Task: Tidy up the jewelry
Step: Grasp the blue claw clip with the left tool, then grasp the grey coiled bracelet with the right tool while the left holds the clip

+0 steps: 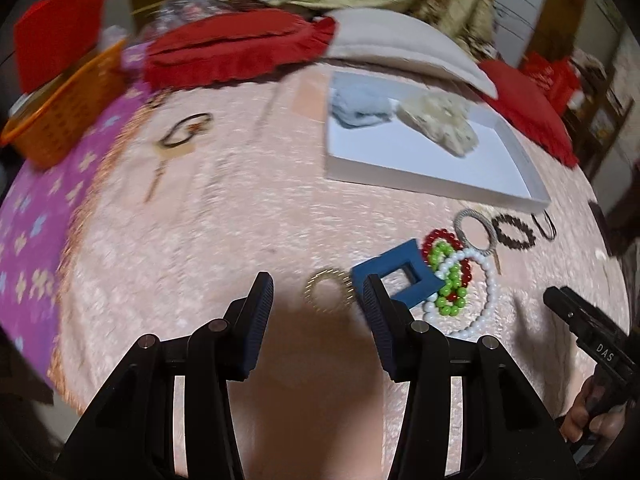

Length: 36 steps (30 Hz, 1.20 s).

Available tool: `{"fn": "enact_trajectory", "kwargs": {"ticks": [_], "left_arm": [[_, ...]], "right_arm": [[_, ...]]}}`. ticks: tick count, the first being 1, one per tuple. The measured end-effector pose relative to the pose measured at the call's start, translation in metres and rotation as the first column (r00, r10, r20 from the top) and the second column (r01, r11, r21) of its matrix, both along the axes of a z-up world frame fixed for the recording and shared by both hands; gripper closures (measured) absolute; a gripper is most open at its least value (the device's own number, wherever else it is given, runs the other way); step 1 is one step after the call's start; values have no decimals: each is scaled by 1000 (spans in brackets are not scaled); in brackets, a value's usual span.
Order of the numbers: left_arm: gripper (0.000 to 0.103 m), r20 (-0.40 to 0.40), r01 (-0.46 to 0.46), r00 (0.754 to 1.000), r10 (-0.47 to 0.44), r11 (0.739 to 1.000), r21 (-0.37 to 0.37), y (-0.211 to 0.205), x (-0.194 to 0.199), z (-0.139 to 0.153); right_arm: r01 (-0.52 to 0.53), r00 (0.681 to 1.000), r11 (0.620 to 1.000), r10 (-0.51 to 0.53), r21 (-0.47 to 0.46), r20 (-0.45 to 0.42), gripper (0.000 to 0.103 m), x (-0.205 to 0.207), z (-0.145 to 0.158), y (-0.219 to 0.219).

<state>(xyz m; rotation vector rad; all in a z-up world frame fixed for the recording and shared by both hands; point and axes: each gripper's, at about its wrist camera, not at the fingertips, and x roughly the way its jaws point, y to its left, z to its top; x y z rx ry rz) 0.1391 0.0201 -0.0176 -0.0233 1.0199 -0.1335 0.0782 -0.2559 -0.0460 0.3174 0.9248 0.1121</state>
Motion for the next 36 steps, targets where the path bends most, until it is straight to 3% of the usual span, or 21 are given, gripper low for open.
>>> {"fn": "enact_trajectory", "kwargs": {"ticks": [8,14,17,23,29,32,34,36], "left_arm": [[57,-73,217,974,-214,975,46,-34,36,-25],[58,-122,318,942,-312,948,32,-45,53,-43],[72,-139,358,924,-355,934,-3,-48,55,-44],[73,-141,361,921,-364,931,-49,-46,58,-44],[74,-148,357,921,-360,933,-46,-48,58,-45],[87,-160,360,918,-362,932,-39,-50,55,-45],[89,-163,355,921,-353,935,-17,-54,52,-43],[91,-163,346,926,-341,938,4,-57,48,-41]], "right_arm": [[-2,1000,1000,1,-30,-14,34,12,-2,-1],[-29,999,999,30,28,-36,34,32,-6,-1],[-65,996,992,71,105,-51,43,48,-12,6],[-83,991,982,99,172,-86,50,79,-23,22],[-69,992,992,80,107,-100,60,95,-24,38],[-67,994,996,71,54,-83,62,95,-24,44],[-72,996,997,72,3,-58,63,92,-24,50],[-76,996,997,74,-31,-46,73,91,-25,52]]}}
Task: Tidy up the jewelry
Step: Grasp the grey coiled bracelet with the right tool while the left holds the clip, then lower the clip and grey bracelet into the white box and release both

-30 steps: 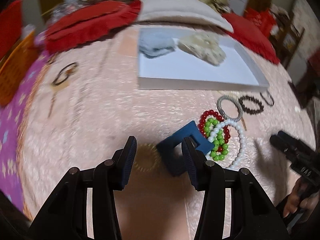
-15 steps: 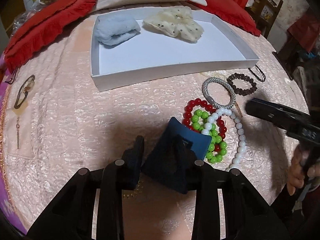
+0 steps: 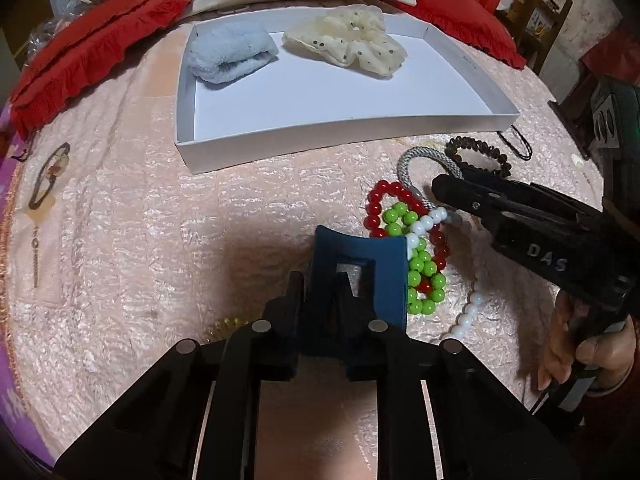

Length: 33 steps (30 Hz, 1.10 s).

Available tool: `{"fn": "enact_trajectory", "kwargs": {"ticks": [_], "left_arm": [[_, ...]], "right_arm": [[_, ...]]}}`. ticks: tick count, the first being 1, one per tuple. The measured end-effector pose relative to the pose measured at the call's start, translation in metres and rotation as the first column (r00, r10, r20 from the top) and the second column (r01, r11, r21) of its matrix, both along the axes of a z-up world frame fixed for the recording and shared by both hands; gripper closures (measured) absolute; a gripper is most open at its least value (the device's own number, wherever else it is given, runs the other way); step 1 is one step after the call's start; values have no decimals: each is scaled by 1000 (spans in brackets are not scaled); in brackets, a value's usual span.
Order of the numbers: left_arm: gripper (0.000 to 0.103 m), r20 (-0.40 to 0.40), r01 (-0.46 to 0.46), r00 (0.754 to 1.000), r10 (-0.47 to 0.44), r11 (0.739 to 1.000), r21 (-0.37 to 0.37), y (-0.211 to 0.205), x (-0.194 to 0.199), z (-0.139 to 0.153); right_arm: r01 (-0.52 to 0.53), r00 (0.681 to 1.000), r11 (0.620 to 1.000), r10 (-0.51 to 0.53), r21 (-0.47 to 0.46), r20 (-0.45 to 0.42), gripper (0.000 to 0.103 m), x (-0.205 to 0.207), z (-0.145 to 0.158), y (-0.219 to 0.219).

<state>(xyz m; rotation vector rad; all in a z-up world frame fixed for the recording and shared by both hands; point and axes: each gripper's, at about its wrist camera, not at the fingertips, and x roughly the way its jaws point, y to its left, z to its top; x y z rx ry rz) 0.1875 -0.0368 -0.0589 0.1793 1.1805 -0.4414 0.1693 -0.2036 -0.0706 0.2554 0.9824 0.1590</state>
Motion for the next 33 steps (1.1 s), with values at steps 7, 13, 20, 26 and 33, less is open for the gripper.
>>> {"fn": "enact_trajectory", "kwargs": {"ticks": [7,13,20,26,33], "left_arm": [[91,34,-76,996,77,997,-30,0,-13,21],[91,59,-106,992,111,991,-79,9,-25,46],[91,103,-150,982,161,983,-107,23,-26,72],[91,132,-172,974,183,981,-86,20,6,85],[91,116,-216,969,220,975,-45,7,66,71]], "right_arm": [[2,1000,977,2,215,-16,96,-3,-7,-34],[-4,1000,953,-6,302,30,96,-23,15,-46],[-36,994,946,2,323,106,96,-34,56,-46],[-22,989,949,-25,314,143,96,-18,83,-51],[12,994,950,-46,311,101,96,26,75,-49]]}}
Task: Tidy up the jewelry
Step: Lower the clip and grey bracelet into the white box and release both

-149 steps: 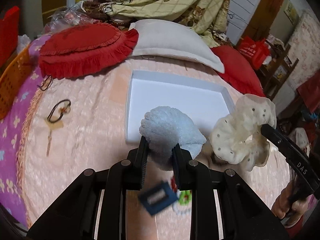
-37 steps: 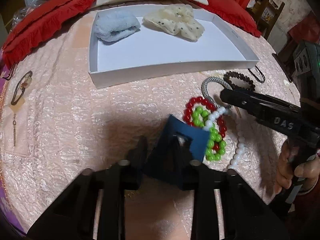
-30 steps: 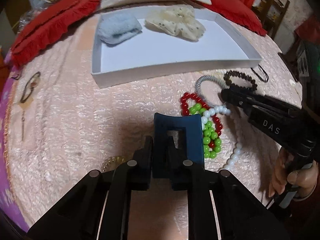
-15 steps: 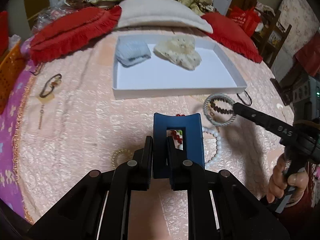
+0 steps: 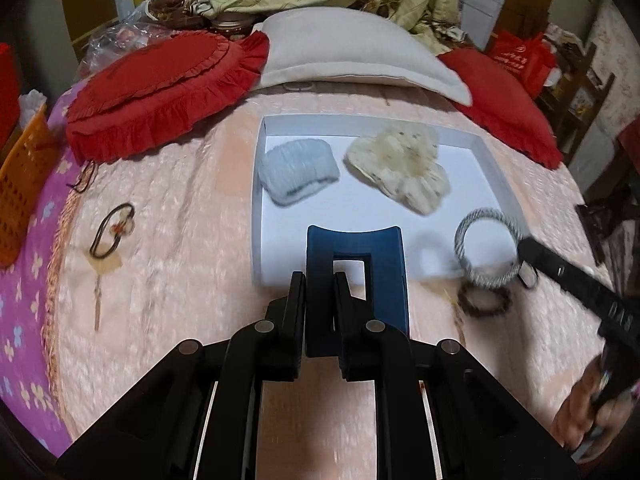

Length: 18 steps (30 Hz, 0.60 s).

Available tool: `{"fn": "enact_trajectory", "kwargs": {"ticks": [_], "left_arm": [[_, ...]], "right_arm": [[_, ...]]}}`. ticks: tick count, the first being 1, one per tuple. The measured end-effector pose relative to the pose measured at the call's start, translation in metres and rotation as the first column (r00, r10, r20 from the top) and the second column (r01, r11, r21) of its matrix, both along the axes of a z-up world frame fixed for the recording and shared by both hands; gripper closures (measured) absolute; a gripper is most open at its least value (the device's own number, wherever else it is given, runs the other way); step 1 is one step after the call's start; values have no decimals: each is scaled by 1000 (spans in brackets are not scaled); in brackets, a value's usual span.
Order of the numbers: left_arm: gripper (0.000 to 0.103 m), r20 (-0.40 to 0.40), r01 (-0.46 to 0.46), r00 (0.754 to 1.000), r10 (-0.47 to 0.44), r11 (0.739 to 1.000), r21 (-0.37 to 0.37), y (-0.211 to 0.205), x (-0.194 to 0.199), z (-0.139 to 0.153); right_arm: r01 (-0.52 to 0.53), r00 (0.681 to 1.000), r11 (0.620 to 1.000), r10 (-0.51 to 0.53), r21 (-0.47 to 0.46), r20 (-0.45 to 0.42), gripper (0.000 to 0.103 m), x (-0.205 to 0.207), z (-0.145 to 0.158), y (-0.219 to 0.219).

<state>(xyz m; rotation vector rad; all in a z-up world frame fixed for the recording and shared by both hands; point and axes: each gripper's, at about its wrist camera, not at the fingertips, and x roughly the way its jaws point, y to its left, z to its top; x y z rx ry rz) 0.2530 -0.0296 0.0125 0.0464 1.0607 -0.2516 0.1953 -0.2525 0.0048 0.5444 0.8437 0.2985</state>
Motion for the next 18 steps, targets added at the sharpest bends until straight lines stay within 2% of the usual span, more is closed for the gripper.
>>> {"fn": "enact_trajectory", "kwargs": {"ticks": [5,9,13,15,16,18], "left_arm": [[91,-25,-32,999,34,997,67,-8,36,-26],[91,-45,-56,997,61,993,105,-5,56,-45],[87,-73,-82,994,84,996,32,6,64,-53],[80,-91,-94,992,91,995,-31,13,64,-53],[73,-90,-97,992,93,994,-51,15,62,-52],[70,-78,-104,992,98,991,-79,19,57,-47]], "right_arm": [[-14,997,998,9,-60,-75,96,33,-33,13],[-27,992,998,18,-64,-128,96,52,-55,19],[-64,986,995,51,-76,-156,96,61,-64,28],[-79,985,992,63,-98,-160,96,63,-65,32],[-84,985,990,65,-113,-162,96,63,-64,33],[-86,985,987,64,-133,-160,96,62,-61,34]]}}
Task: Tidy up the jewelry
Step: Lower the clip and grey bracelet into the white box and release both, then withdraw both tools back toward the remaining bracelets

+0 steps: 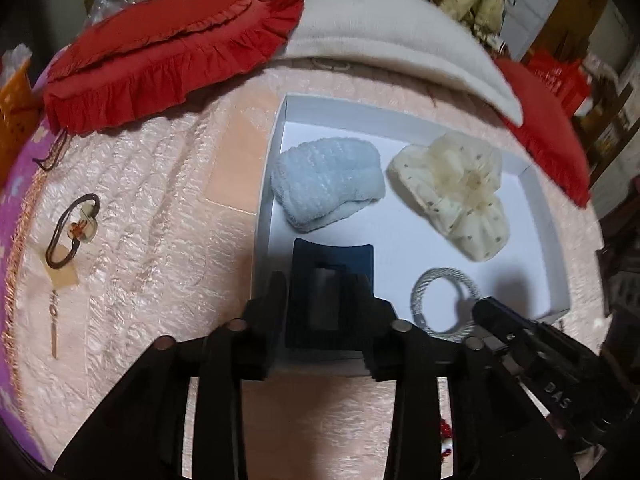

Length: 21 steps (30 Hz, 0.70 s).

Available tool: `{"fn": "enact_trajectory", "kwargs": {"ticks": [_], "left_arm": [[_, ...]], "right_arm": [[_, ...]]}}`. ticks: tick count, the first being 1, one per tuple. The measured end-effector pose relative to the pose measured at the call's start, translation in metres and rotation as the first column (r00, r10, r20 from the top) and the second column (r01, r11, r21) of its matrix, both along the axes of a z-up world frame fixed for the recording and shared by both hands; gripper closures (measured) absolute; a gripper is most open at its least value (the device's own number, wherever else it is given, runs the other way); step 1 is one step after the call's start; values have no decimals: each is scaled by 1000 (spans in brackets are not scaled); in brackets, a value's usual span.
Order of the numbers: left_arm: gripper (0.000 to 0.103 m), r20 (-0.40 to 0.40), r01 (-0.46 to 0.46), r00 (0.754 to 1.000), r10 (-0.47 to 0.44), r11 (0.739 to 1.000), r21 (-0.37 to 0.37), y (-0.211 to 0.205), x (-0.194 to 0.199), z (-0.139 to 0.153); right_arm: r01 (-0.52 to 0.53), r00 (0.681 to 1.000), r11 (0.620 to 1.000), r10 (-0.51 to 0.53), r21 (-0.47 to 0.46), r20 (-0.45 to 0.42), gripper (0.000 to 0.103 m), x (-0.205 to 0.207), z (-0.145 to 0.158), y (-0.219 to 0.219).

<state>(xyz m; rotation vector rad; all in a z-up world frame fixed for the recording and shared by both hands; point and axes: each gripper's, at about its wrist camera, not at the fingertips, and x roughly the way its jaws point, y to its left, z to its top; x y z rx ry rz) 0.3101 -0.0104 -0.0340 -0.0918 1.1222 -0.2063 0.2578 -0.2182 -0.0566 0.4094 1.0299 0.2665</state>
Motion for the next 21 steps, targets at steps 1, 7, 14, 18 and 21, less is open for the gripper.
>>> {"fn": "enact_trajectory", "kwargs": {"ticks": [1,7,14,18,21], "left_arm": [[70,5,-3,1000,3,1000,-5,1,-4,3],[70,76,-23,997,25,1000,-20,13,-45,36],[68,145,12,989,-19,999,47,21,-114,49],[68,100,33,994,-38,998,56,22,-141,30],[68,59,58,997,-59,998,18,15,-154,15]], "right_arm": [[0,1000,1000,0,-3,7,96,-1,3,-1],[8,998,1000,-8,1,55,89,-24,29,-13],[65,987,997,-60,-31,150,51,-87,58,-56],[122,984,986,-105,-113,144,50,-117,43,-96],[180,981,972,-165,-153,106,51,-130,25,-125]]}}
